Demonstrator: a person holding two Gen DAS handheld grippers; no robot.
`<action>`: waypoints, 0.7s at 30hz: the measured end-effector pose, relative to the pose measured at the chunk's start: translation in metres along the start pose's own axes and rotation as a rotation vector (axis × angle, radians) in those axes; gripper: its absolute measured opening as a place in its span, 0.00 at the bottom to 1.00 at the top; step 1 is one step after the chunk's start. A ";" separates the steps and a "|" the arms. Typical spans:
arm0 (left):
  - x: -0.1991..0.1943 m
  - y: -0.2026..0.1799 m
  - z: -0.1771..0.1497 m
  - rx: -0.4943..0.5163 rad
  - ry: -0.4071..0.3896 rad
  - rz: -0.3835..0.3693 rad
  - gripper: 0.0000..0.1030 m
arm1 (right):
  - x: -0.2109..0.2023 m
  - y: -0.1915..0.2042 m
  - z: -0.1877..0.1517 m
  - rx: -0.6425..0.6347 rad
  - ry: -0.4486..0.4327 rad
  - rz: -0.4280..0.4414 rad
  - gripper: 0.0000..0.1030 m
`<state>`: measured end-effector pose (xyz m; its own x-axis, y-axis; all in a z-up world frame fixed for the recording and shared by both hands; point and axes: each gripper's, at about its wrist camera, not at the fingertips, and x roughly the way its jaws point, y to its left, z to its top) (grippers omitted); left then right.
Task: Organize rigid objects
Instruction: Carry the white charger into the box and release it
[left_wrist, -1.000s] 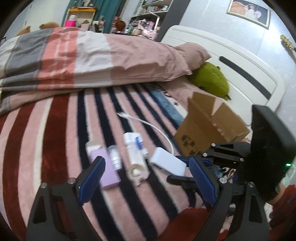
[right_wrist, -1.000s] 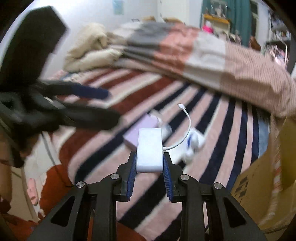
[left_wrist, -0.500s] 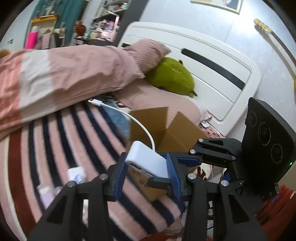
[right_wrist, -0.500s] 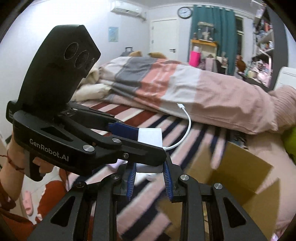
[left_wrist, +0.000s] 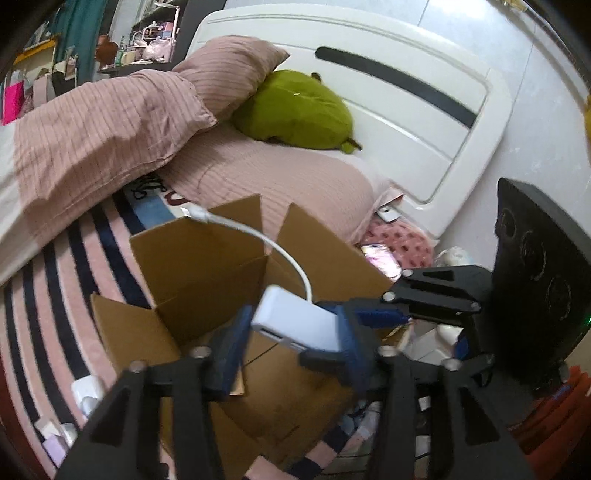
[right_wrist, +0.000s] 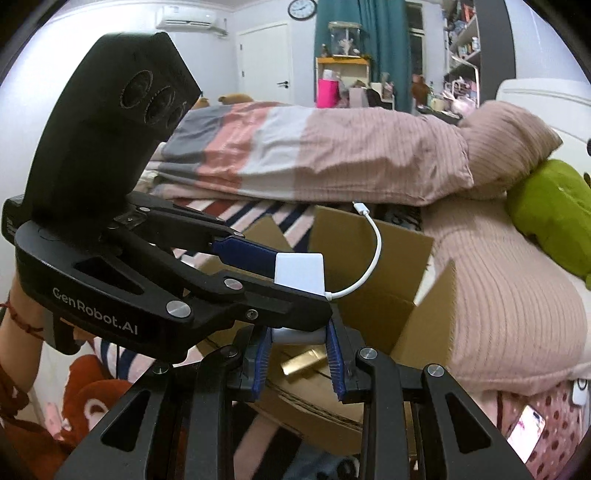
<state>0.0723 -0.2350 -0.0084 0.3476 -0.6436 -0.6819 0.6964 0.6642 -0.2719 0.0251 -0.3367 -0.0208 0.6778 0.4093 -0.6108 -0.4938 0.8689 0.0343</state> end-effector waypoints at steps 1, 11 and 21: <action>-0.001 0.001 -0.001 0.002 -0.006 0.027 0.80 | 0.001 -0.003 -0.001 0.015 0.010 -0.007 0.24; -0.032 0.026 -0.013 -0.050 -0.051 0.086 0.87 | 0.001 -0.007 0.003 0.049 0.037 -0.002 0.56; -0.097 0.067 -0.042 -0.105 -0.131 0.171 0.87 | 0.015 0.033 0.029 -0.016 0.063 0.000 0.56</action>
<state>0.0587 -0.1126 0.0109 0.5381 -0.5575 -0.6322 0.5535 0.7994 -0.2338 0.0351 -0.2941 -0.0062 0.6424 0.3909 -0.6592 -0.5028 0.8641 0.0225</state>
